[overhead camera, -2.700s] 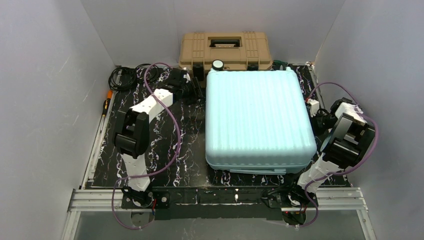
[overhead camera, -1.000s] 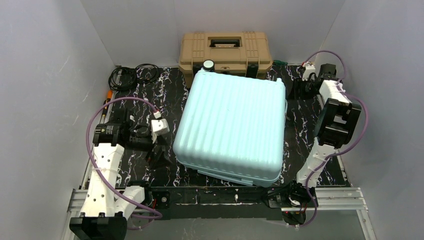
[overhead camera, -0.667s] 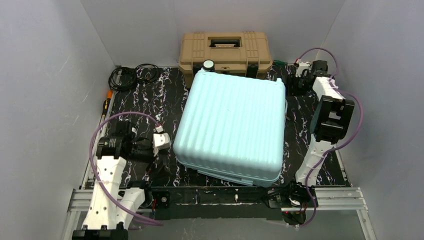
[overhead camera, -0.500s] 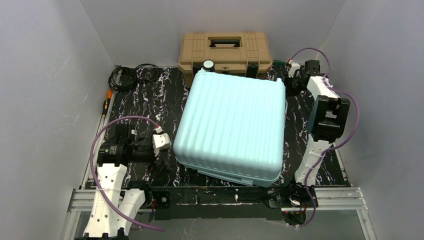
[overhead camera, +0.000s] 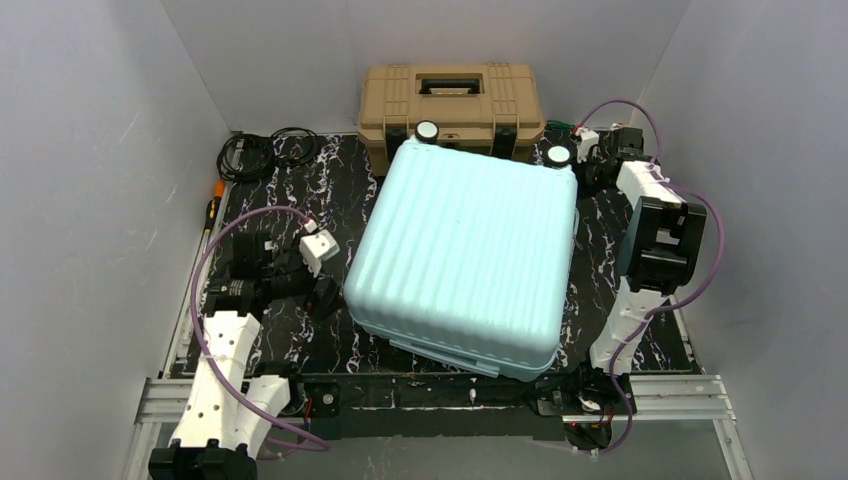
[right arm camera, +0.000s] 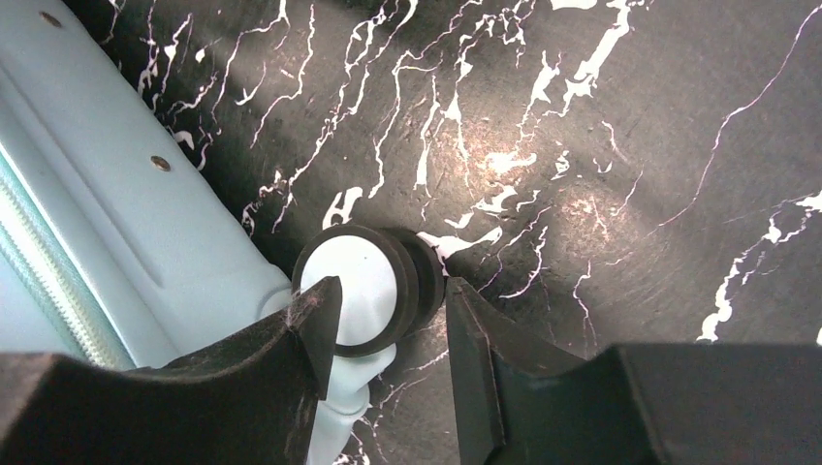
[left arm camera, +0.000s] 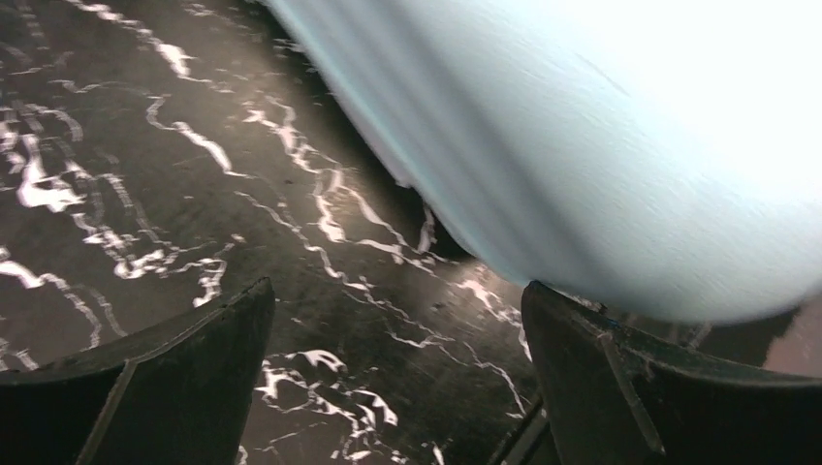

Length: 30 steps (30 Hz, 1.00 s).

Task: Pack the luggage
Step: Zip the luggage at the center of the board.

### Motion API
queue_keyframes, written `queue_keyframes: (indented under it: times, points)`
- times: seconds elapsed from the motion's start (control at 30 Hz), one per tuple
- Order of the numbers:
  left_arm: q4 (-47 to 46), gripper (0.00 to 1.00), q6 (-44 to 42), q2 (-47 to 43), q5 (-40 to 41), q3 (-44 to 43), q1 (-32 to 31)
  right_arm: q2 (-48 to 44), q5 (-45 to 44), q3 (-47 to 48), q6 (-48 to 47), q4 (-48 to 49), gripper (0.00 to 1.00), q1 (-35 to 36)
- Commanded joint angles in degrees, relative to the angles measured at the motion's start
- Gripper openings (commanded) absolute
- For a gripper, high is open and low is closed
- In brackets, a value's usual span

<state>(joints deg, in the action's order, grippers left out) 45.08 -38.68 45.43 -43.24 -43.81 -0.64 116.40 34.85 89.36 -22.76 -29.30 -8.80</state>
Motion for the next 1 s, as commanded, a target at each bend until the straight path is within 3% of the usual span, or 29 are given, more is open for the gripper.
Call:
queue_keyframes:
  times: [0.0,0.27,0.43,0.6,0.77,0.83,0.97]
  points:
    - [-12.4,0.98,10.3,1.0,0.0,-1.8,-0.4,-3.1,5.5,-6.8,-8.1,-15.9,0.53,4.5]
    - [-14.4,0.98,16.2,1.5,1.1,-3.4,-0.4,-8.3,5.5,-13.6,-14.5,-21.5,0.52,7.2]
    - [-9.4,0.98,15.2,1.1,7.7,-7.3,-0.4,-10.3,3.6,-15.6,-15.1,-21.1,0.52,7.2]
    - [1.3,0.98,12.4,1.5,13.9,-14.3,0.0,-11.7,-3.3,-15.3,-8.6,-13.8,0.55,6.2]
    - [14.7,0.98,1.8,-3.1,5.1,-17.2,0.4,-11.2,1.0,-4.4,-6.5,-17.6,0.59,-0.8]
    - [20.2,0.98,-5.6,-4.0,2.7,-18.1,0.3,-10.8,2.9,3.3,-11.2,-24.3,0.64,-2.9]
    - [32.5,0.98,-17.7,-1.3,2.0,-19.8,0.3,-10.2,-3.2,17.9,-26.2,-38.3,0.82,-2.9]
